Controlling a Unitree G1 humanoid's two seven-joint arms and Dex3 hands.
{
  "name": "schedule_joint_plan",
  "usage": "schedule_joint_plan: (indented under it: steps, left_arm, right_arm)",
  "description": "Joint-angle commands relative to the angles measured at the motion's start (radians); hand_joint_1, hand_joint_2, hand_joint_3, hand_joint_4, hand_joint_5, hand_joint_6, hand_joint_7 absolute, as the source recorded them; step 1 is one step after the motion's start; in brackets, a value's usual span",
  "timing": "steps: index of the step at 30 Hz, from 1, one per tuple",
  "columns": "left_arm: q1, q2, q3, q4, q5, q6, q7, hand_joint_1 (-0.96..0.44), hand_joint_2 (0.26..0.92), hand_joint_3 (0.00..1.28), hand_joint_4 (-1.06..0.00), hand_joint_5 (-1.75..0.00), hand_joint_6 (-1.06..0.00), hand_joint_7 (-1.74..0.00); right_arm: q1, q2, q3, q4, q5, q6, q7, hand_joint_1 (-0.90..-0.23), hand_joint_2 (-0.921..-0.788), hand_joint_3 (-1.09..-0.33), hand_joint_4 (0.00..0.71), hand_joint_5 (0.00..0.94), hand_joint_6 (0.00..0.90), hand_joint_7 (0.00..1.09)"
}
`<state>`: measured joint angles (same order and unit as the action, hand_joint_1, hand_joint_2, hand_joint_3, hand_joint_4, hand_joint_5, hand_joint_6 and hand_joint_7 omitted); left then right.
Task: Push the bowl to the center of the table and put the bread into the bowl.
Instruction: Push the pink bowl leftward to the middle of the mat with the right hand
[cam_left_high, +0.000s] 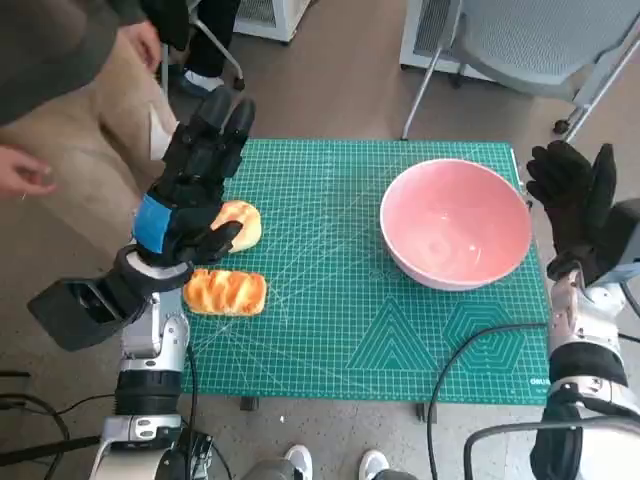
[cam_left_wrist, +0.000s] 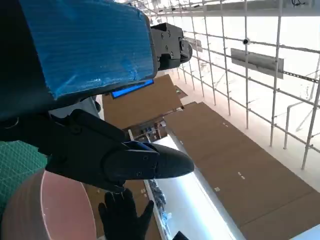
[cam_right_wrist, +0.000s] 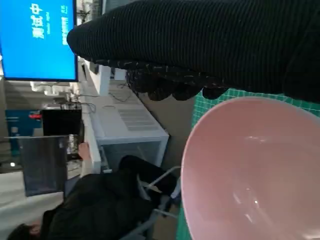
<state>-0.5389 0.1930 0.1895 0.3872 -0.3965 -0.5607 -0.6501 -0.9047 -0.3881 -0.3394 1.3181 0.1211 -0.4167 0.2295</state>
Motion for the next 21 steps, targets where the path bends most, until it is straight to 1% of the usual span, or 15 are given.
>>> schedule_joint_plan:
  steps: [1, 8, 17, 21]
  left_arm:
    - [0.016, 0.01, 0.004, -0.026, 0.001, 0.003, 0.008, -0.7, 0.921, 0.38, 0.0, 0.0, 0.0, -0.18]
    - [0.023, 0.012, 0.004, -0.038, 0.005, 0.002, 0.016, -0.71, 0.921, 0.38, 0.0, 0.0, 0.0, -0.18]
    - [0.033, 0.018, 0.005, -0.047, 0.011, 0.002, 0.027, -0.72, 0.921, 0.39, 0.0, 0.0, 0.0, -0.18]
    - [0.034, 0.018, 0.004, -0.05, 0.013, 0.003, 0.031, -0.72, 0.921, 0.39, 0.0, 0.0, 0.0, -0.18]
  right_arm:
    - [0.034, 0.012, 0.003, 0.019, -0.016, 0.031, -0.013, -0.652, -0.921, -0.845, 0.151, 0.0, 0.196, 0.08]
    - [0.039, 0.014, 0.006, 0.02, -0.026, 0.043, -0.021, -0.659, -0.921, -0.847, 0.157, 0.003, 0.203, 0.07]
    - [0.049, 0.015, 0.001, 0.023, -0.022, 0.062, -0.024, -0.655, -0.921, -0.854, 0.17, 0.007, 0.219, 0.07]
    - [0.053, 0.019, -0.001, 0.022, -0.019, 0.065, -0.024, -0.64, -0.921, -0.864, 0.177, 0.008, 0.221, 0.07]
